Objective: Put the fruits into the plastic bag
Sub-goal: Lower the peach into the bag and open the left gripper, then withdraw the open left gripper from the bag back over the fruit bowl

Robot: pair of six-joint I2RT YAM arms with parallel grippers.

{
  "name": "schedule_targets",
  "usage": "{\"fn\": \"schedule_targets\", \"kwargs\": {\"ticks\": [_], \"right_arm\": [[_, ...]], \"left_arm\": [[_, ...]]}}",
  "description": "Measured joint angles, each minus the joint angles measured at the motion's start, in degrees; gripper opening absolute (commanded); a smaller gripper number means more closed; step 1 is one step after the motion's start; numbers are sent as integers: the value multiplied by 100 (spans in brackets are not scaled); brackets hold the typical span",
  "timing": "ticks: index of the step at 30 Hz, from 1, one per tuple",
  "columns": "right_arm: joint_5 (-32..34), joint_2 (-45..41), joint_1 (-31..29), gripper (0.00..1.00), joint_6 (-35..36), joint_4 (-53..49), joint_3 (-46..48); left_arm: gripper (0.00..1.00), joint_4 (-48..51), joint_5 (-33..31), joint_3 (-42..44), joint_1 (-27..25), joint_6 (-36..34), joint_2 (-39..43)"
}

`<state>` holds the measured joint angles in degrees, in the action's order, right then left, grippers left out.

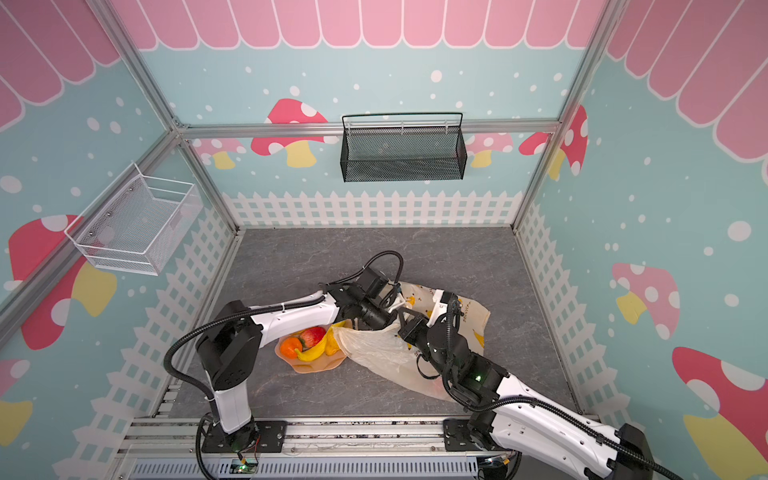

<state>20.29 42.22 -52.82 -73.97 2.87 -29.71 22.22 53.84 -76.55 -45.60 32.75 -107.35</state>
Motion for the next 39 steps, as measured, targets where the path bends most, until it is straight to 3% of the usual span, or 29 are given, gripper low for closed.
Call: {"fn": "schedule_targets", "kwargs": {"ticks": [16, 28, 39], "right_arm": [[61, -164, 0, 0, 197, -553, -105], [87, -219, 0, 0, 199, -632, -105], [87, -190, 0, 0, 199, -634, -109]], "left_arm": [[63, 1091, -811, 341, 647, -479, 942], [63, 2500, -2168, 313, 844, -992, 1891], [64, 3593, -3215, 295, 1338, -1187, 2717]]}}
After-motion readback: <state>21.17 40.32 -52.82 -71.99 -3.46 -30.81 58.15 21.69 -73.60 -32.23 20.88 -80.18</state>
